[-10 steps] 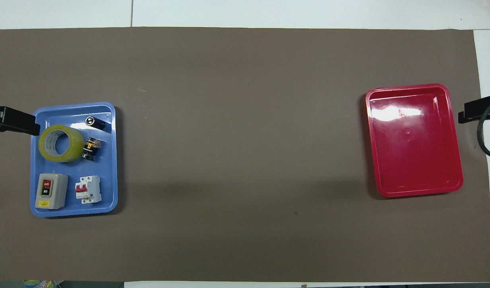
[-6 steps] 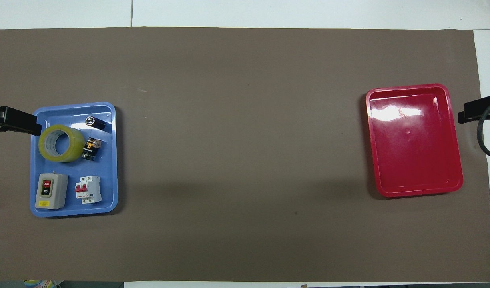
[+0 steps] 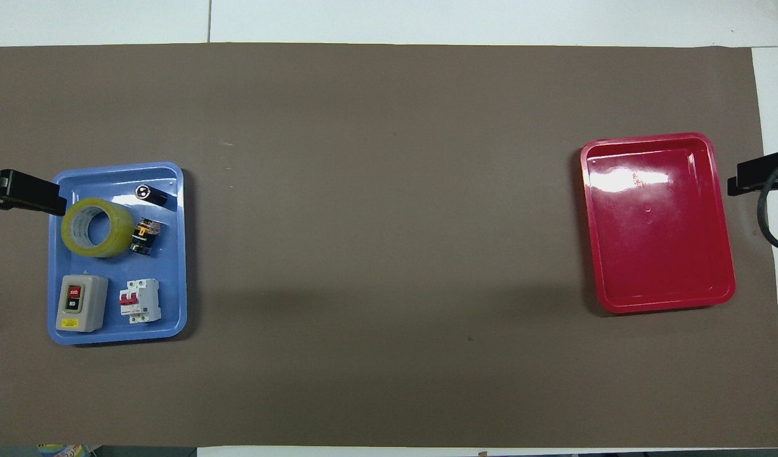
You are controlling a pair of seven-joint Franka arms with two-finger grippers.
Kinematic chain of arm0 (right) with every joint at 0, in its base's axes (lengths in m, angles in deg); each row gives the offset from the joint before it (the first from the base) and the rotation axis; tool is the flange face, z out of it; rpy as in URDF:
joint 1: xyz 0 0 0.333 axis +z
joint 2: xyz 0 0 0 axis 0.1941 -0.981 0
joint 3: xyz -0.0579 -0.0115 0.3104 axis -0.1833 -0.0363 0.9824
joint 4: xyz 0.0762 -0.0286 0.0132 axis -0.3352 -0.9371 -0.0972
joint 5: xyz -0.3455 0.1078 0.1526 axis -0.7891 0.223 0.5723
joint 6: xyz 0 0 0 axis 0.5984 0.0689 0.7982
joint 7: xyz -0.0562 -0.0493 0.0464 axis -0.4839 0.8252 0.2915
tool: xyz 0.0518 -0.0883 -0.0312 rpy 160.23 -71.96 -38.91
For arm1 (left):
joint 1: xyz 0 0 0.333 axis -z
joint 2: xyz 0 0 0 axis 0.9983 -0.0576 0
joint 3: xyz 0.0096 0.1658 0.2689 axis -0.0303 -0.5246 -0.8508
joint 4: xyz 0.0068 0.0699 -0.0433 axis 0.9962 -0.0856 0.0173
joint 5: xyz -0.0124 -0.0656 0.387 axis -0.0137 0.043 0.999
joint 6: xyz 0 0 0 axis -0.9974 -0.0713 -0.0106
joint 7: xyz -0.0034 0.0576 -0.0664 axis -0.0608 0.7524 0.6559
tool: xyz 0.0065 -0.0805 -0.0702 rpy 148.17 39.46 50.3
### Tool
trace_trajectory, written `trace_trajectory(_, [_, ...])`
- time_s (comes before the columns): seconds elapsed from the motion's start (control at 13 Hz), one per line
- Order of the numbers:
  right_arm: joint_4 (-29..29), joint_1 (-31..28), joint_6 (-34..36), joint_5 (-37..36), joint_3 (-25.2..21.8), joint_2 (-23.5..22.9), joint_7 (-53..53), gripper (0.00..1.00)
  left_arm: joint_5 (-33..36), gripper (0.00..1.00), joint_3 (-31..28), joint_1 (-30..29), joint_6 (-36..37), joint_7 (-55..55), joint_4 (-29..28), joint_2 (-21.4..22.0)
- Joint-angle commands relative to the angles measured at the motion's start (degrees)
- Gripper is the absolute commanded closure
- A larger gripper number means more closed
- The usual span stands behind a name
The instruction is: Place and move tape with both arms
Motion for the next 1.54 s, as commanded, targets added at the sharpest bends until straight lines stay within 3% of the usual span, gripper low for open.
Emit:
trace_trajectory(0.0, [0.0, -0.2, -0.6, 1.0, 0.0, 0.0, 1.5, 0.00, -0.9, 0.00, -0.5, -0.4, -1.4, -0.3, -1.6, 1.1])
trace_trajectory(0.15, [-0.2, -0.2, -0.6, 1.0, 0.1, 0.1, 1.5, 0.00, -0.9, 0.00, -0.6, -0.5, -1.5, -0.3, -1.6, 1.0])
trace_trajectory(0.46, [-0.4, -0.1, -0.4, 1.0, 0.1, 0.2, 1.3, 0.00, -0.9, 0.00, -0.7, -3.8, -8.9, -0.8, -4.7, -0.9])
trace_trajectory(0.69, [-0.4, -0.1, -0.4, 1.0, 0.1, 0.2, 1.5, 0.00, -0.9, 0.00, -0.7, -7.2, -18.0, -0.9, -11.5, -1.2])
trace_trajectory(1.15, [-1.1, -0.1, -0.3, 0.9, 0.1, 0.4, 1.2, 0.00, -0.8, 0.00, -0.8, -14.4, -34.7, -1.1, -23.2, -6.9])
trace_trajectory(1.46, [-1.1, -0.1, -0.3, 0.9, 0.1, 0.4, 1.3, 0.00, -0.8, 0.02, -0.8, -15.8, -42.8, 0.0, -30.1, -9.0])
